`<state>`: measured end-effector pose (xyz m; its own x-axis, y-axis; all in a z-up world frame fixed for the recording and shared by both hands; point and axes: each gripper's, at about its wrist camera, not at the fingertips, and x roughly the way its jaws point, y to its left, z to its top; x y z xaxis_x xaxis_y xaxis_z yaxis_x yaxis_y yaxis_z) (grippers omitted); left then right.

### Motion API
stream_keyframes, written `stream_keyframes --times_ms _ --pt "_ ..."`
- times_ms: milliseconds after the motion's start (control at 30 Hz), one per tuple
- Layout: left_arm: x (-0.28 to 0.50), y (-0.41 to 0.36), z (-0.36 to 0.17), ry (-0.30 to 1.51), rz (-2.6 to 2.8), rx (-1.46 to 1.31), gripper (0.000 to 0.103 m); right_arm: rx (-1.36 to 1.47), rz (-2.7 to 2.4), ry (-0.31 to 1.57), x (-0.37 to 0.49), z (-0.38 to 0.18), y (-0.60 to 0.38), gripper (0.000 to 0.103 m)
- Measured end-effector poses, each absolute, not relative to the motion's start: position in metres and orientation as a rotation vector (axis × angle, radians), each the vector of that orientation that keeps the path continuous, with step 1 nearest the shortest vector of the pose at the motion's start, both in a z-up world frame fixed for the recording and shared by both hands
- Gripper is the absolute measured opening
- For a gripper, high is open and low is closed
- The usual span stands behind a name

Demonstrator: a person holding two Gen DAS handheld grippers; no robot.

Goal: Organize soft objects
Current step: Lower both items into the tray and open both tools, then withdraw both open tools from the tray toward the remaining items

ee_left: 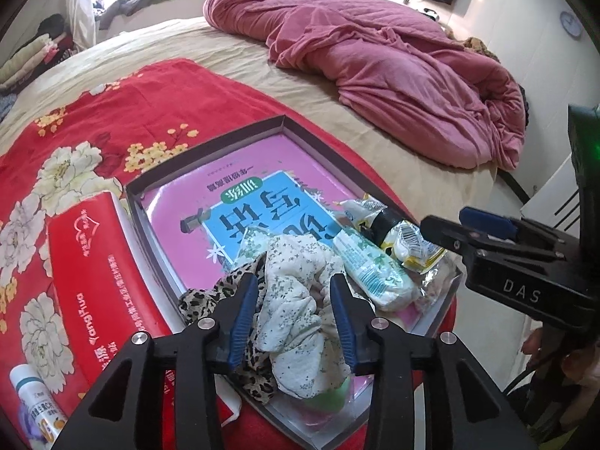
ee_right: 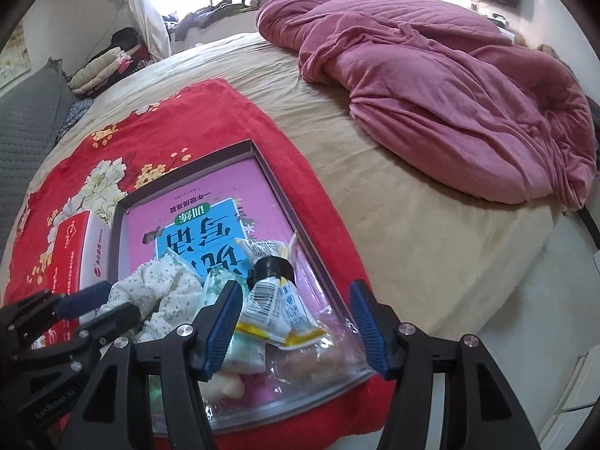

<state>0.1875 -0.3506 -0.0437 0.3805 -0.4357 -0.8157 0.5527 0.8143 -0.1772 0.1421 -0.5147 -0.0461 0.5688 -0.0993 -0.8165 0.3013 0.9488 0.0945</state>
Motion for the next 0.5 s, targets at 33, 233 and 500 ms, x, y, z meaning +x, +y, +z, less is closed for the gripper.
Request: stream_keyframes --times_ms 33,233,500 --pt "0.187 -0.35 -0.042 0.995 -0.632 0.134 0.043 0.236 -0.239 0.938 0.14 -0.047 -0.515 0.059" --pt "0.182 -0.341 -0.033 0.977 -0.624 0.132 0.054 0.23 -0.246 0.942 0.13 -0.046 -0.51 0.059" --pt "0.175 -0.328 -0.019 0.95 -0.607 0.138 0.064 0.211 -0.239 0.931 0.123 -0.038 -0.495 0.061"
